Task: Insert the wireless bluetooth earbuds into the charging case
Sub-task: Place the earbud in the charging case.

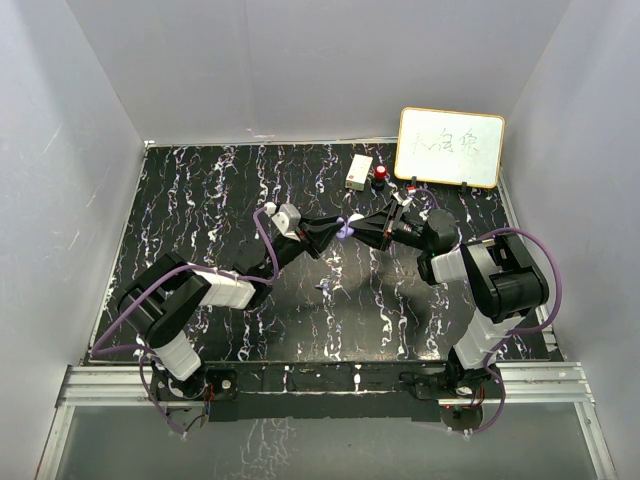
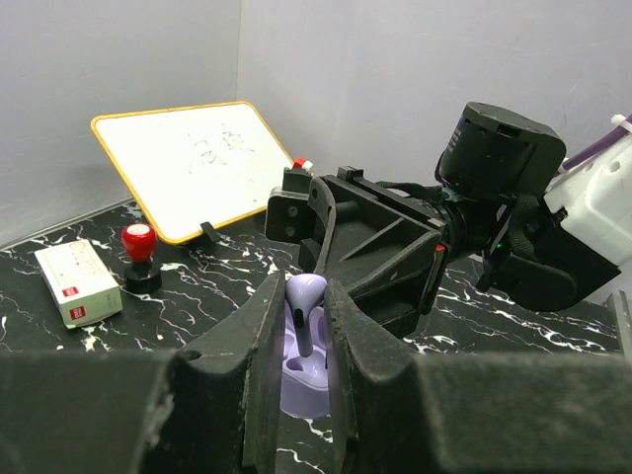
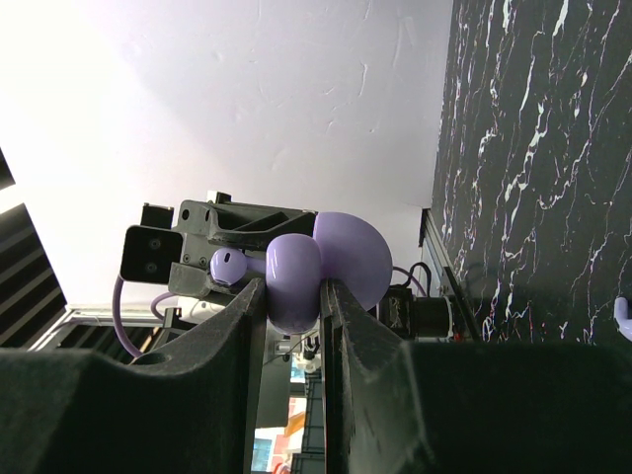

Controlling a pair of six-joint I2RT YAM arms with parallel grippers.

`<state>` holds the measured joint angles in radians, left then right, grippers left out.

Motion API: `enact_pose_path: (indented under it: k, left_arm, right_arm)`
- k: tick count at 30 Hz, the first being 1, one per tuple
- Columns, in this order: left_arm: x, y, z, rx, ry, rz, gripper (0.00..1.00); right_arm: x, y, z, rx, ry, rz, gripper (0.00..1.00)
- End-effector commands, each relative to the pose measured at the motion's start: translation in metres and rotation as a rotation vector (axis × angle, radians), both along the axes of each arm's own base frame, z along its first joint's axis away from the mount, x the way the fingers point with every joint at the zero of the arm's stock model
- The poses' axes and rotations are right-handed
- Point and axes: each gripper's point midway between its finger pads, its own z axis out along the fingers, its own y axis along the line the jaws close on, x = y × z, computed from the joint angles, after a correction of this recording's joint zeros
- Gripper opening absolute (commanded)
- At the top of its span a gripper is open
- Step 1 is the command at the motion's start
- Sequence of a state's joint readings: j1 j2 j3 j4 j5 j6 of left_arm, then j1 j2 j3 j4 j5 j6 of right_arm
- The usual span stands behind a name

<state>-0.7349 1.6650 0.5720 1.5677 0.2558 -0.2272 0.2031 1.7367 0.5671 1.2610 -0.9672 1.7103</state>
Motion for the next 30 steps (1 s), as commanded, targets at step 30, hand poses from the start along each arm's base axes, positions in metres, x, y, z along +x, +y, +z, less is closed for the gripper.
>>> enact_pose_path:
  k: [30]
  left_arm:
    - [-0.0049,-0.0046,0.0120,-0.012,-0.083,-0.020,0.00]
  right_arm:
    - [0.0028,0.0020,0.0211,0.028,-0.099,-0.002,0.00]
